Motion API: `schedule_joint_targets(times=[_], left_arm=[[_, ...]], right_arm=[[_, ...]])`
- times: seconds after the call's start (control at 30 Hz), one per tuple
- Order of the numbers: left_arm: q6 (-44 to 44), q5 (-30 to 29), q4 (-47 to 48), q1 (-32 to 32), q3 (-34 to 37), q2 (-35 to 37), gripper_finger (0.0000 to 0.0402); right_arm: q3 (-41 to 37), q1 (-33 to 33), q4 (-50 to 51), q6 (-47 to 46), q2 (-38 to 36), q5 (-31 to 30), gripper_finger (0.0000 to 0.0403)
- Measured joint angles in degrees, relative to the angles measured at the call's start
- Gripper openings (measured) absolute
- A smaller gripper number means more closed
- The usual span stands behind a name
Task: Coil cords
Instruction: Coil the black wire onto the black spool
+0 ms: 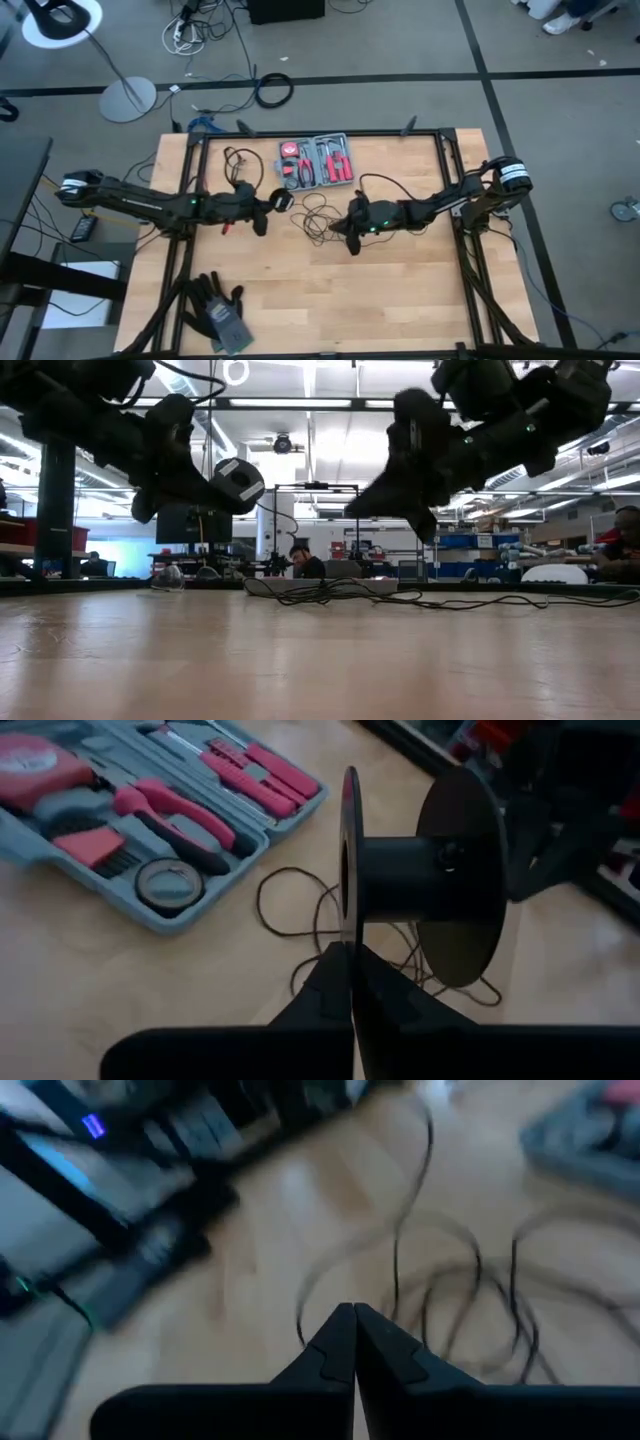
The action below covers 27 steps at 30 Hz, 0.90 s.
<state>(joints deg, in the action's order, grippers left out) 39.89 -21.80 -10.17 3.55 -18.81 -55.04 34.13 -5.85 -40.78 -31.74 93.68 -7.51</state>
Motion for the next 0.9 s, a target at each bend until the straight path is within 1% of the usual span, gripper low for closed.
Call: schedule_joint_targets(times=[0.07, 0.2, 0.37, 0.47, 0.57, 0.67, 0.73, 0.9], left_arm=[[1.33, -0.07, -0.86, 0.0, 0.48, -1.13, 0.0], [2.39, 1.07, -2.36, -0.02, -0.13, -2.82, 0.0], [2.13, 3.51, -5.64, -0.04, -0.08, -5.13, 0.0], [2.1, 5.16, -6.78, -0.04, 0.0, -5.9, 0.0], [0.97, 7.15, -10.07, -0.04, -0.04, -6.61, 0.0], [-0.6, 9.48, -15.34, -0.04, -0.12, -7.09, 0.0], [-0.79, 9.77, -16.57, -0.13, -0.06, -7.21, 0.0], [-0.73, 9.5, -17.33, -0.24, -0.04, -7.53, 0.0]], right_arm=[[-0.32, 0.95, -2.13, 1.15, -0.01, 0.07, 0.0005], [2.1, 3.01, -1.36, 3.21, -0.01, 0.93, 0.0011], [5.31, 6.91, -1.23, 4.9, 0.01, 6.28, 0.0027], [7.15, 9.24, 1.58, 5.81, 0.01, 9.3, 0.0039], [8.57, 10.96, 3.48, 8.13, 0.01, 13.05, 0.0053], [9.13, 11.86, 3.52, 8.93, 0.01, 17.12, 0.0065], [9.26, 12.26, 3.34, 8.95, 0.01, 19.15, 0.007], [9.26, 12.37, 2.82, 8.97, 0.01, 19.56, 0.0073]])
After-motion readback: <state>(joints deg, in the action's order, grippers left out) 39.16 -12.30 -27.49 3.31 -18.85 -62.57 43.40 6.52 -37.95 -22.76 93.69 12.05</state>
